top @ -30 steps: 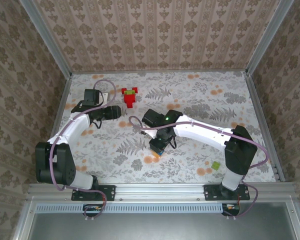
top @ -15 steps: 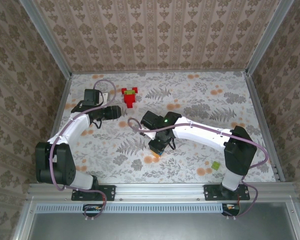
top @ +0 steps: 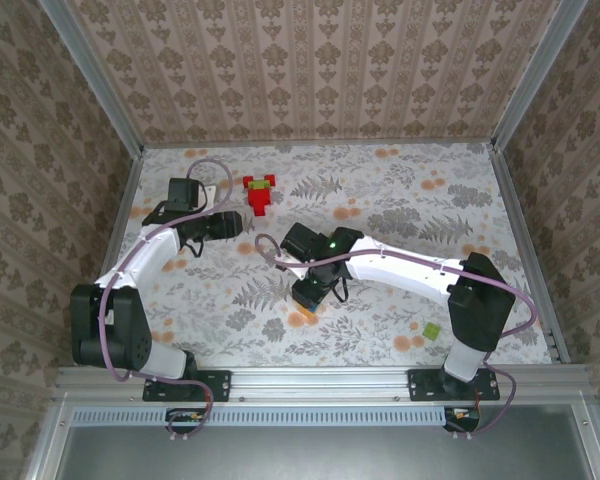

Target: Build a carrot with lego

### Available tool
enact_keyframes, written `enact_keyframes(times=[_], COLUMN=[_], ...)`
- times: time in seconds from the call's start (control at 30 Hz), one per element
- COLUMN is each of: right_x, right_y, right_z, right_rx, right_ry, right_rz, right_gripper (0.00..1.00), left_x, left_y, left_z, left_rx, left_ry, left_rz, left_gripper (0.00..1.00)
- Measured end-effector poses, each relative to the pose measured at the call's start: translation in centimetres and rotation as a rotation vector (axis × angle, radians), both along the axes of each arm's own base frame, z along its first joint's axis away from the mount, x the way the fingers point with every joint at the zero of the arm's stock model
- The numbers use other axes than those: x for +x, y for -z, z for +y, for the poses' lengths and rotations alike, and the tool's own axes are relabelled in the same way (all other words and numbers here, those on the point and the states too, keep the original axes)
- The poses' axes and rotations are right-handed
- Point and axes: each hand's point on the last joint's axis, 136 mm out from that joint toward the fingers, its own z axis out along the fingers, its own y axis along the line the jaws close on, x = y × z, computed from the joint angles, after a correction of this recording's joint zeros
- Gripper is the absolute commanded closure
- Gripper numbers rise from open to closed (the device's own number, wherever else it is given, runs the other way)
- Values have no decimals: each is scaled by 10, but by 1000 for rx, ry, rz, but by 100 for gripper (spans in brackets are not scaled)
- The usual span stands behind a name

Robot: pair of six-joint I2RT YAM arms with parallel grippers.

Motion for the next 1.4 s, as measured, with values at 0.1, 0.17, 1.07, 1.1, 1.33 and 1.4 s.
enact_keyframes(times=[0.1, 0.17, 1.07, 1.1, 1.33, 1.4], right_x=[0, 0, -19, -21, -34, -37], right_y=[-1, -2, -13, -13, -12, -12], right_z=[4, 4, 7, 6, 2, 1], right_rx=[14, 15, -116, -116, -107, -105], right_ry=[-9, -22, -423, -428, -464, -472], right_rz=[-6, -12, -28, -20, 40, 53], right_gripper=[74, 73, 71, 70, 66, 65], left_x=[0, 0, 0, 0, 0, 0], left_y=[0, 0, 0, 0, 0, 0], left_z=[0, 0, 0, 0, 0, 0], left_rx=[0, 0, 0, 0, -1, -1], left_ry=[0, 0, 0, 0, 0, 0], left_rz=[0, 0, 0, 0, 0, 0], left_gripper=[27, 27, 27, 27, 27, 27])
